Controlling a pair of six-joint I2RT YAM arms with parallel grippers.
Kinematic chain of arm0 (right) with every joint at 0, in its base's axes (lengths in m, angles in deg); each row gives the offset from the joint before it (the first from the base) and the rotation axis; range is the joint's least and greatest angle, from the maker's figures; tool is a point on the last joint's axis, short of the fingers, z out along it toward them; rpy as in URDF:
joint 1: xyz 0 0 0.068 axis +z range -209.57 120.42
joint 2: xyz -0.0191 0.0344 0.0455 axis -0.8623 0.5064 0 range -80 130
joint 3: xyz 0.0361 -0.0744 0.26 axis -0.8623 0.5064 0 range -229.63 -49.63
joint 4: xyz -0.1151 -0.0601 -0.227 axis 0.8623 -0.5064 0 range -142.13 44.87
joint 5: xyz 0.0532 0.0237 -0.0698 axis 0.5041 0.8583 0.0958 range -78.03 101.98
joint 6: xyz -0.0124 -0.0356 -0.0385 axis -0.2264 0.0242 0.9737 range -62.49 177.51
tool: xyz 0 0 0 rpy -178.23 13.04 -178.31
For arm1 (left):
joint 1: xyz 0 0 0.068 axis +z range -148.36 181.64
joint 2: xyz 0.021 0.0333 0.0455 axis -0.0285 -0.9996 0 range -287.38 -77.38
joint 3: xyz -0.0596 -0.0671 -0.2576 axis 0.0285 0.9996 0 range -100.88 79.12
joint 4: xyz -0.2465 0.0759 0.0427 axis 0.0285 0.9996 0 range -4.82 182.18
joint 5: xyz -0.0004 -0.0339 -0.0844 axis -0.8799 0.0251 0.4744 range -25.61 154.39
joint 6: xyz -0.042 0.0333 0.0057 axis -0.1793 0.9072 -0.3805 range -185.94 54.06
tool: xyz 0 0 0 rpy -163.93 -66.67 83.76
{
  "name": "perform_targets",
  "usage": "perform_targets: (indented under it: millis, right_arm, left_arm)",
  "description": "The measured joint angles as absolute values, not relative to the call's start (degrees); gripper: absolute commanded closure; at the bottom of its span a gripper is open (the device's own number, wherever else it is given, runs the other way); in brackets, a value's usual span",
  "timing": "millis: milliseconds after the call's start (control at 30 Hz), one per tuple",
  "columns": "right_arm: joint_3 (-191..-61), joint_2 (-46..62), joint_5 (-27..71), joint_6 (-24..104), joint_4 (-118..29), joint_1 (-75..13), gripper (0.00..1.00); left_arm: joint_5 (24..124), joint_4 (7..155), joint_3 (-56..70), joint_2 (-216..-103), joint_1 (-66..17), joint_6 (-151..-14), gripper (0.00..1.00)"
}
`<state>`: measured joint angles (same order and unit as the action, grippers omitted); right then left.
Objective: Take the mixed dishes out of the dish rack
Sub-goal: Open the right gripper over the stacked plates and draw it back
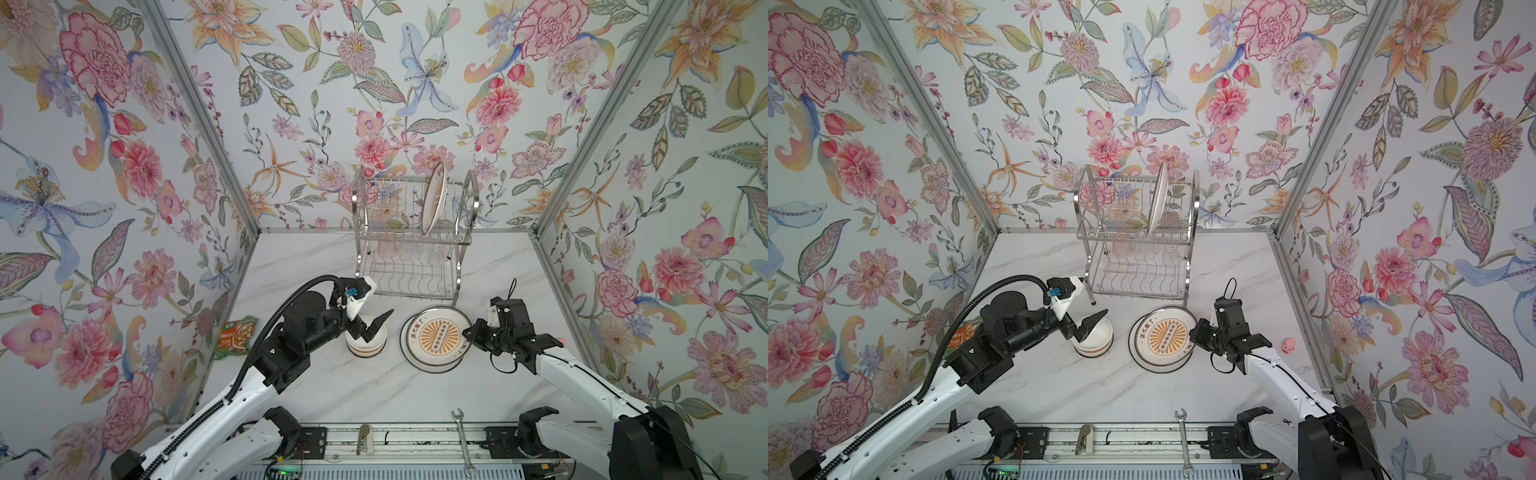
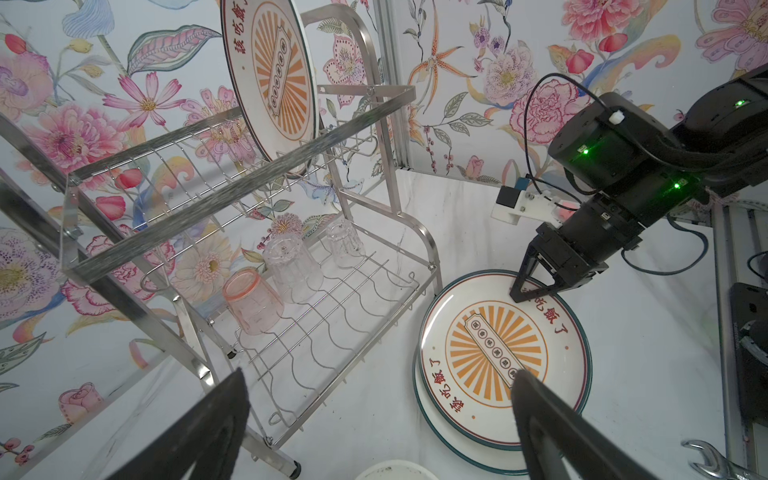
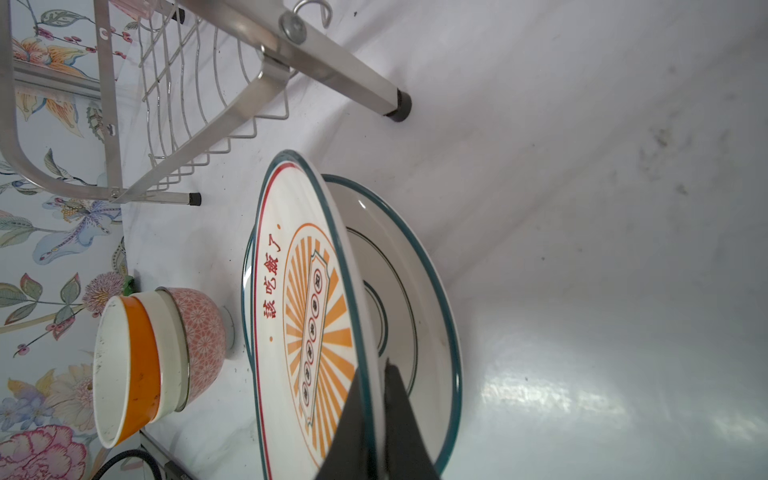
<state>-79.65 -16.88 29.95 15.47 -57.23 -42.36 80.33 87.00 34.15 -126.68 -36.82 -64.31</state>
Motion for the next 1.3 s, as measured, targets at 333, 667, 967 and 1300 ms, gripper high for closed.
perform_targets:
  millis: [333, 667, 967, 1300]
  right_arm:
    - [-76.73, -17.47, 31.11, 15.73, -55.54, -43.61, 0.86]
    - [-75.76, -19.0, 31.24, 15.76, -55.46, -44.68, 0.68]
    - [-75.92, -18.13, 29.62, 16.17, -56.53, -44.59, 0.61]
    - [-78.12, -14.09, 28.03, 16.08, -56.83, -42.17, 0.58]
  left_arm:
    - [82.5, 86.85, 34.09, -127.64, -36.12, -64.95, 0.0]
    - [83.76, 86.35, 33.69, -129.12, -36.12, -65.82, 0.01]
    - [83.41, 86.13, 33.04, -129.36, -36.12, -66.43, 0.01]
    - [81.36, 84.03, 30.96, -130.63, -36.12, -67.94, 0.01]
